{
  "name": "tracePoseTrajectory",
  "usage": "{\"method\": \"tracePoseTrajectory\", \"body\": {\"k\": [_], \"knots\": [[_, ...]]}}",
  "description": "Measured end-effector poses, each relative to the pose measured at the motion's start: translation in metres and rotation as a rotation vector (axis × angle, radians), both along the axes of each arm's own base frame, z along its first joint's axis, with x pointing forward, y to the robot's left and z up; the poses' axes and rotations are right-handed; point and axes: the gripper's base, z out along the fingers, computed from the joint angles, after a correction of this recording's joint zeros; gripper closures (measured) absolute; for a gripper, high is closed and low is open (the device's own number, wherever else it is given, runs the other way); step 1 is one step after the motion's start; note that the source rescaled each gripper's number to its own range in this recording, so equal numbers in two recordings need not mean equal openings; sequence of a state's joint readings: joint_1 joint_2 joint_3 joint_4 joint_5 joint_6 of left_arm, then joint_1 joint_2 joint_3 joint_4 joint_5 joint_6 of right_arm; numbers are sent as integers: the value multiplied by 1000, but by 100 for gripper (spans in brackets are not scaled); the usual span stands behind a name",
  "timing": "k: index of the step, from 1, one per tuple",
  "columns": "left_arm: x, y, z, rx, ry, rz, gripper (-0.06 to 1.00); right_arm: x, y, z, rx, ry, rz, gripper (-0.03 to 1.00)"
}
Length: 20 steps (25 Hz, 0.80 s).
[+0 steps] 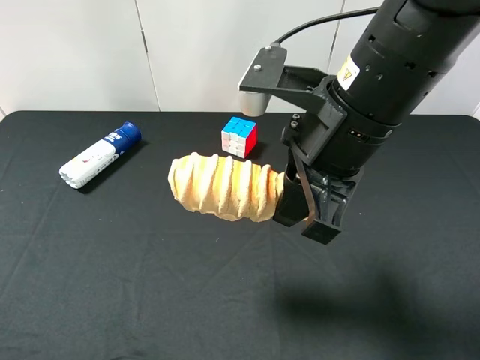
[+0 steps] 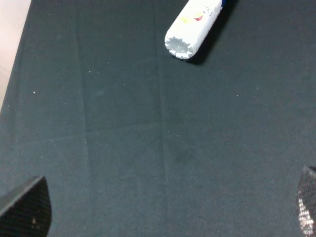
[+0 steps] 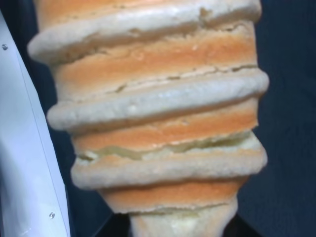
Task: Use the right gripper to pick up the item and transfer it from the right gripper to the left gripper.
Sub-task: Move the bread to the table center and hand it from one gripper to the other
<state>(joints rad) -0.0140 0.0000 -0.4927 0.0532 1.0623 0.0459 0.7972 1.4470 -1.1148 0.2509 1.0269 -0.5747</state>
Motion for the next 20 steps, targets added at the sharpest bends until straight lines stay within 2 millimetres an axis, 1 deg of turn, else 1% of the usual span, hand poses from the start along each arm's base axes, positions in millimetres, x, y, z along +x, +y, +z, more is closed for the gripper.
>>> {"method": "tracePoseTrajectory", "body": {"k": [3,6,8,11,14,17,20], "knots": [[8,0,6,1,61,0,-4,0,-1,0,-7,-7,2,95],[23,-2,21,-3,128,-15,-4,0,-2,-1,-23,-6,8,95],[36,-5,33,-4,171,-64,-4,0,-3,-1,-31,0,11,95],[55,-15,50,-26,182,-206,-4,-1,-3,-1,-34,2,12,95],[72,-28,63,3,205,-398,-4,0,-3,-1,-34,1,12,95],[89,-45,68,40,258,-571,-4,0,-3,-1,-34,1,12,95],[108,-65,66,74,296,-696,-4,0,-3,-1,-34,1,12,95]]}}
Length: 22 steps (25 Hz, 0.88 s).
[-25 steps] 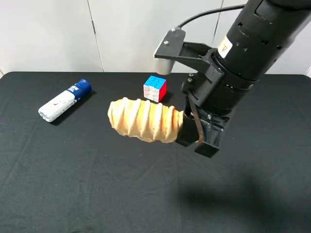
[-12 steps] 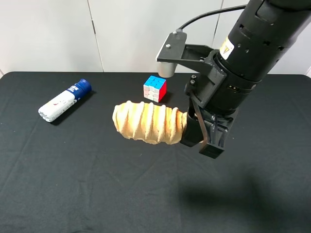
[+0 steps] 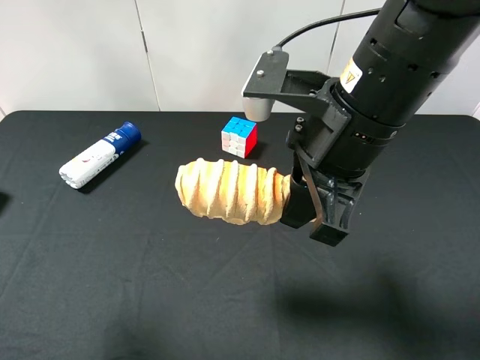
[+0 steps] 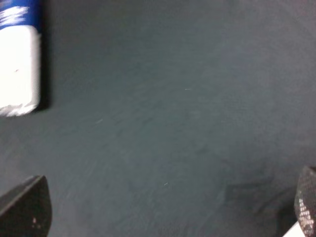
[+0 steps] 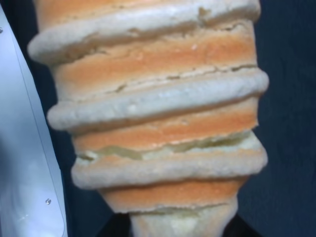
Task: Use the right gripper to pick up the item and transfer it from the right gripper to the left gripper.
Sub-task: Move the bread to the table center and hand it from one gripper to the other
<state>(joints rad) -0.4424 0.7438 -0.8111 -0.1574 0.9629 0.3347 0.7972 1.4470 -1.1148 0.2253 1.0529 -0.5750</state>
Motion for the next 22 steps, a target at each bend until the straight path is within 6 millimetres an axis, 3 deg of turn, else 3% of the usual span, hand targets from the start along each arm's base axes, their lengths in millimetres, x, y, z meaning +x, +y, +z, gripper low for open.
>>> {"method": "tracePoseTrajectory", "body": {"k": [3,8,13,17,22], "knots": [[17,-24,-8,37,-4,-145,-4,0,0,0,0,-1,2,95],[28,-66,-25,96,-36,-388,-4,-1,-1,0,-13,13,6,95],[36,-99,-46,123,-14,-486,-4,-1,-1,0,-12,13,6,95],[42,-114,-59,131,-9,-506,-4,-1,-1,0,-13,13,6,95],[47,-121,-59,115,-46,-531,-4,-1,-1,0,-13,13,6,95]]}}
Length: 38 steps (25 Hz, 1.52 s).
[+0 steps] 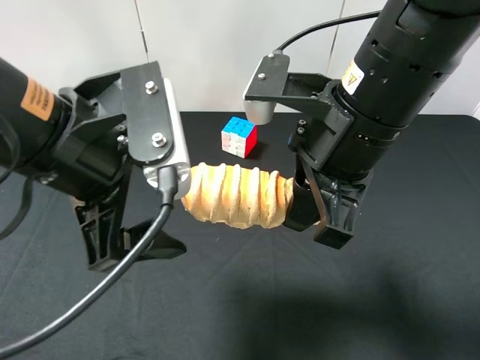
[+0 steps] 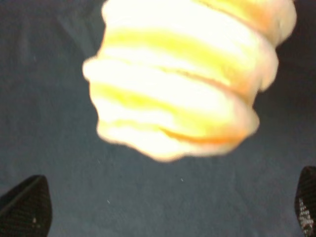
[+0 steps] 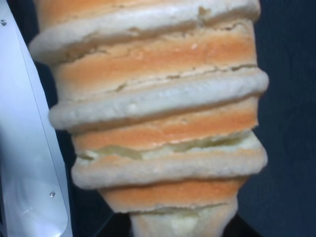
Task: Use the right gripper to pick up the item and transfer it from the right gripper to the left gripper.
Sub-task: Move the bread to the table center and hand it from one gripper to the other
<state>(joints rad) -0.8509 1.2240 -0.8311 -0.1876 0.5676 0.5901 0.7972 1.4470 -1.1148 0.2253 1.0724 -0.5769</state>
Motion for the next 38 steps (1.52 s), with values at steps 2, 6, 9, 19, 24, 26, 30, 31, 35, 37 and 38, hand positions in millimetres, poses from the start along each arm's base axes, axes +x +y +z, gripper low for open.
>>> {"method": "tracePoseTrajectory", "body": {"k": [2,6,9,19,24,26,30,31,35,37,38], "knots": [[1,-2,5,-19,-19,-18,-4,0,0,0,0,0,0,97],[3,-8,13,-70,-54,-45,-4,0,0,0,0,0,0,97],[3,-10,16,-86,-69,-79,-4,0,0,0,0,0,0,97],[1,-16,12,-98,-64,-166,-3,0,0,0,0,0,0,97],[5,-21,2,-69,-42,-173,-2,0,0,0,0,0,0,97],[6,-21,3,-75,-54,-172,-1,0,0,0,0,0,0,97],[6,-23,2,-89,-41,-162,4,0,0,0,0,0,0,97],[6,-24,2,-96,-32,-159,6,0,0,0,0,0,0,97],[5,-25,2,-115,-17,-158,16,0,0,0,-2,2,1,97],[5,-25,2,-117,-19,-158,26,0,0,0,-3,4,1,97],[5,-25,2,-117,-20,-157,32,0,0,0,-4,5,1,97]]}}
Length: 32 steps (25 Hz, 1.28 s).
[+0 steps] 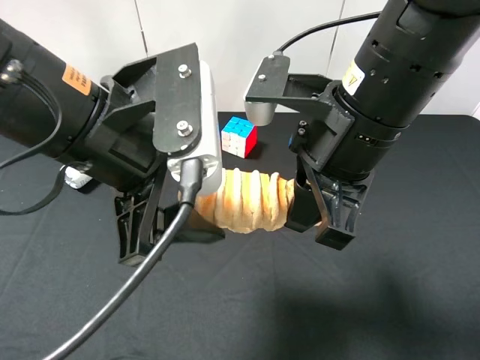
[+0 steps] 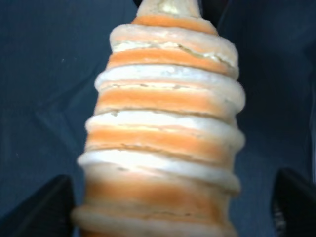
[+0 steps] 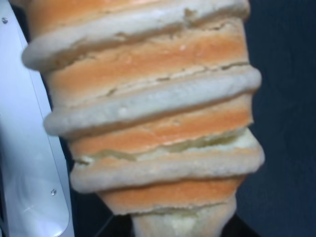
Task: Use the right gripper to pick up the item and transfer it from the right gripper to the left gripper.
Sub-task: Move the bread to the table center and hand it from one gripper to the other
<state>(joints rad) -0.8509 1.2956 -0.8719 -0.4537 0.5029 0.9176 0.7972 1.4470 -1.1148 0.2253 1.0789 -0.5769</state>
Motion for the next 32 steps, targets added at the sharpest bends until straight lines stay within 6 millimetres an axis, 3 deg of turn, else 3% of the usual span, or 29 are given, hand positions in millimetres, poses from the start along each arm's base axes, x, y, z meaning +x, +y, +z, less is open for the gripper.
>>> {"method": "tracePoseTrajectory", "body": {"k": [5,13,14,17,19,23,32], "knots": [[0,0,0,2,-6,-7,68,0,0,0,-1,2,0,97],[0,0,0,7,-24,-30,80,0,0,0,-1,1,0,96],[0,0,0,7,-24,-30,81,0,0,0,-2,-1,1,89],[0,0,0,9,-22,-32,81,2,0,0,-5,-15,-11,29],[-1,0,0,11,-20,-35,84,3,0,0,2,-21,-35,8],[-1,0,0,11,-21,-35,85,2,-1,0,-5,-6,-57,-2],[0,0,0,11,-21,-35,87,-8,-10,0,-97,98,-63,-3]]}}
